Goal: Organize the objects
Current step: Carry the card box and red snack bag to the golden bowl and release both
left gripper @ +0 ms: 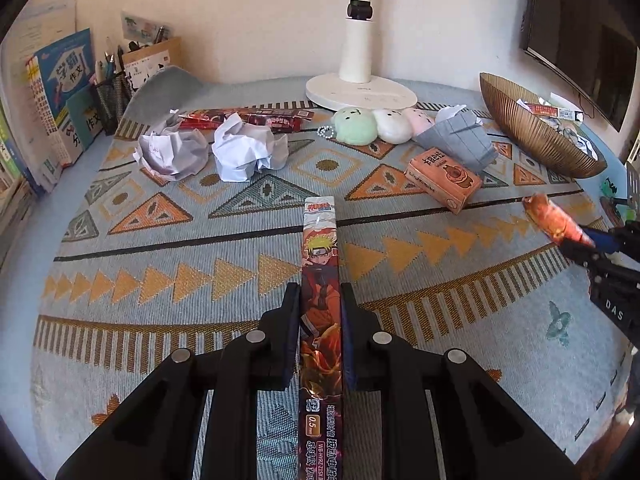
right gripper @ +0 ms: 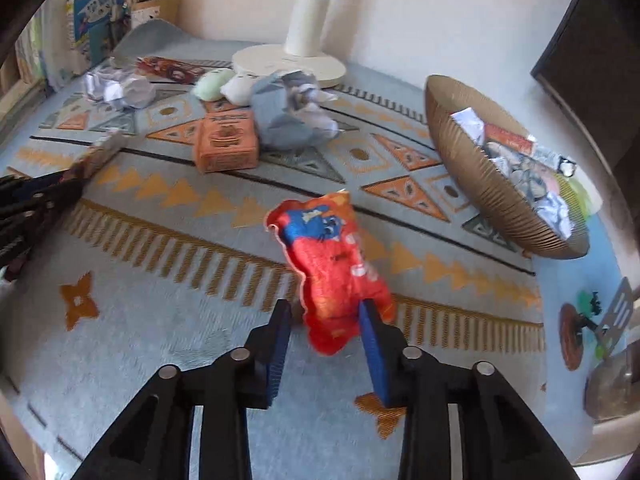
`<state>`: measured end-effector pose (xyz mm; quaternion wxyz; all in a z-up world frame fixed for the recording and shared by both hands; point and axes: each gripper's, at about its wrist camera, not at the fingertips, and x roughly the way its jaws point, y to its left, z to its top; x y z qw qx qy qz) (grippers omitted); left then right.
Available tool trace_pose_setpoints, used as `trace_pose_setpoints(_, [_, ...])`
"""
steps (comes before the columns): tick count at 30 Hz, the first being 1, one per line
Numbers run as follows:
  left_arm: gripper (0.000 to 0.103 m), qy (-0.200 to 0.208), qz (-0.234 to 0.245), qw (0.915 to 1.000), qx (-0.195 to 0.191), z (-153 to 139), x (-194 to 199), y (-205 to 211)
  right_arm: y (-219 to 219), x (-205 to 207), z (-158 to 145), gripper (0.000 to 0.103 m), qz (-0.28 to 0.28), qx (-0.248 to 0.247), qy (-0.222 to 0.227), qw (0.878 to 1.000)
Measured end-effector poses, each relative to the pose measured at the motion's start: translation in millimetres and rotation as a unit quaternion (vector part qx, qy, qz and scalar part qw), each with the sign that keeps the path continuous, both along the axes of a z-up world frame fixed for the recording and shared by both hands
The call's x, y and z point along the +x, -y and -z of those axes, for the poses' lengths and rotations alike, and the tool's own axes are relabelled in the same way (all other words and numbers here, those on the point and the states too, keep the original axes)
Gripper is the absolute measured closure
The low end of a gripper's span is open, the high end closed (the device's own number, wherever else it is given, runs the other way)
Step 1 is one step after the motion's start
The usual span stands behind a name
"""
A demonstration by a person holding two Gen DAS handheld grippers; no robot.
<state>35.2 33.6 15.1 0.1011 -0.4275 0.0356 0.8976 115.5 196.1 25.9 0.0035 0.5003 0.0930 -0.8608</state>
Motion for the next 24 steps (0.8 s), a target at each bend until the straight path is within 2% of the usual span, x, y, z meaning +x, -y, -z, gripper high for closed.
trace_pose_setpoints(2, [0.088, 0.000, 0.000, 1.0000, 0.001, -0.2, 0.1, -0.2, -2.1, 15.9, -10.8, 0.062, -0.040, -0.088, 0.002, 0.995])
trace_pose_setpoints(3, [0.088, 0.000, 0.000, 1.0000, 0.000, -0.2, -0.1, -0.6, -5.2, 22.0, -14.1, 0.057, -0.044, -0.106, 0.000, 0.993])
trace_pose_setpoints(4, [0.087, 0.000, 0.000, 1.0000, 0.001, -0.2, -0.2, -0.5, -7.2, 28.2, -15.5, 0.039, -0.040, -0.105, -0.007, 0.994])
trace_pose_setpoints(5, [0.087, 0.001, 0.000, 1.0000, 0.002, -0.2, -0.5, -0.3, -10.7, 34.1, -16.4, 0.028, -0.033, -0.095, -0.021, 0.995])
trace_pose_setpoints(7, [0.087, 0.001, 0.001, 1.0000, 0.004, -0.1, -0.6, 0.0, -19.1, 40.1, -15.8, 0.028, -0.027, -0.081, -0.040, 0.996])
trace_pose_setpoints(10, [0.084, 0.002, 0.003, 1.0000, 0.006, 0.2, -0.4, -0.3, -36.3, 39.9, -20.5, 0.028, -0.008, -0.108, -0.061, 0.992])
trace_pose_setpoints(12, [0.081, 0.002, 0.005, 1.0000, 0.006, 0.6, 0.0, -0.8, -46.0, 27.8, -21.4, 0.022, -0.008, -0.107, -0.078, 0.991])
trace_pose_setpoints(13, [0.079, 0.003, 0.006, 0.9999, 0.008, 0.6, 0.0, -0.8, -48.9, 19.9, -19.2, 0.016, -0.007, -0.101, -0.076, 0.992])
trace_pose_setpoints(14, [0.077, 0.004, 0.009, 0.9999, 0.010, 0.6, -0.2, -0.7, -51.9, 10.4, -14.0, 0.015, -0.011, -0.101, -0.063, 0.993])
trace_pose_setpoints(16, [0.074, 0.006, 0.013, 0.9998, 0.015, 0.6, 0.0, -0.3, -57.2, -7.3, -0.7, 0.016, -0.014, -0.121, -0.033, 0.992])
trace_pose_setpoints(18, [0.072, 0.008, 0.020, 0.9996, 0.019, 0.4, 1.8, -0.3, -55.5, -19.1, 7.3, 0.016, -0.017, -0.130, -0.025, 0.991])
trace_pose_setpoints(22, [0.066, 0.008, 0.026, 0.9996, 0.013, 0.5, 3.4, -3.6, -42.8, -27.5, 13.8, 0.016, -0.016, -0.090, -0.032, 0.995])
trace_pose_setpoints(24, [0.063, 0.009, 0.029, 0.9994, 0.014, 0.3, 3.5, -4.5, -40.5, -24.9, 13.5, 0.027, -0.007, -0.076, -0.044, 0.996])
